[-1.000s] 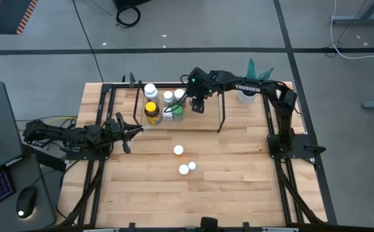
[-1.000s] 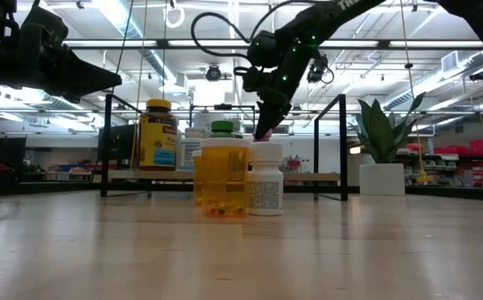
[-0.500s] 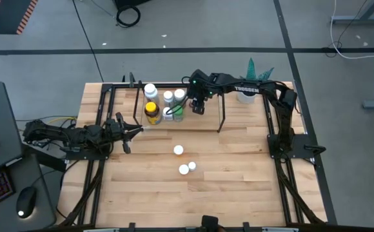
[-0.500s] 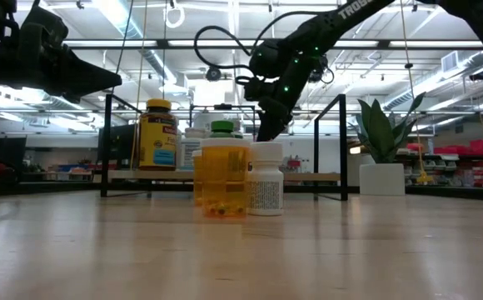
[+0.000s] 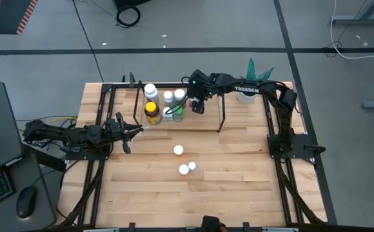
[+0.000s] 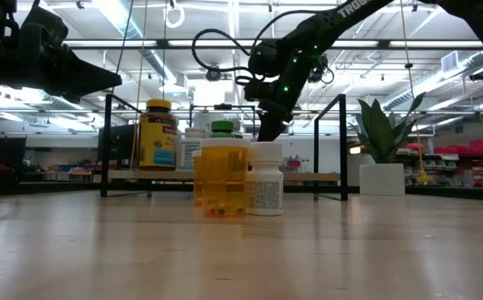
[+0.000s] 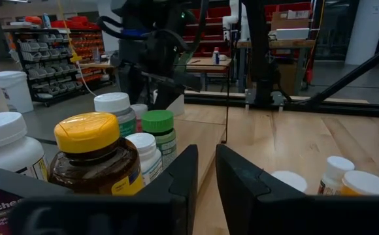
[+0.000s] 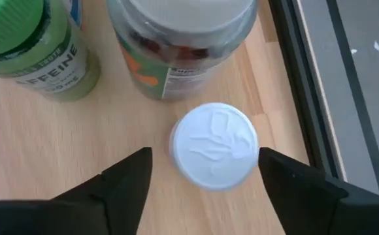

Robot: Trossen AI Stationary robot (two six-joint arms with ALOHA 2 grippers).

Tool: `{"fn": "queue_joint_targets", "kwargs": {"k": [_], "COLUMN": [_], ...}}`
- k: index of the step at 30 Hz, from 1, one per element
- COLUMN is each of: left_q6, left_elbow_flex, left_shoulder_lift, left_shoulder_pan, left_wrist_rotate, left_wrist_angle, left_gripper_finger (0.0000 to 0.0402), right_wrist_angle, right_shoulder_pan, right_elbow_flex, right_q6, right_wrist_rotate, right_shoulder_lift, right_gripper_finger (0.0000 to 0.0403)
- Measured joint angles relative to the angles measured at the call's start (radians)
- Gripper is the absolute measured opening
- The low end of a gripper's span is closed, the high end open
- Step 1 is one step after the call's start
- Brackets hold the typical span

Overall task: Pick and place medicine bottles onto shelf by color
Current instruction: Put the pink pill bottle on the shelf, then put the white pill bottle on the shelf

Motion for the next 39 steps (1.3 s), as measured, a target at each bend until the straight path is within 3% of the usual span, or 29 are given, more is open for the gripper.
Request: {"fn": "queue_joint_targets", "kwargs": {"k": [11, 20, 39], "left_q6": [0.0, 0.0, 0.0], "left_elbow_flex": [0.0, 0.0, 0.0], "left_shoulder_lift": [0.0, 0.0, 0.0], "left_shoulder_pan": [0.0, 0.0, 0.0], "left_wrist_rotate": [0.0, 0.0, 0.0], "left_wrist_angle": [0.0, 0.0, 0.0], "left_gripper_finger": [0.0054, 0.006, 0.0063], "right_wrist_angle": [-0.25, -0.368, -0.311], "right_shoulder_pan": [0.047, 0.133, 0.478], "right_elbow_flex": [0.155, 0.258, 0.274], "right_q6": [0.045, 0.103, 0.196], "right_wrist_rotate": [0.096, 0.097, 0.071], "right_shoulder_lift": [0.0, 0.0, 0.0], "right_gripper_finger": [0.0321, 0.0323, 0.0323]}}
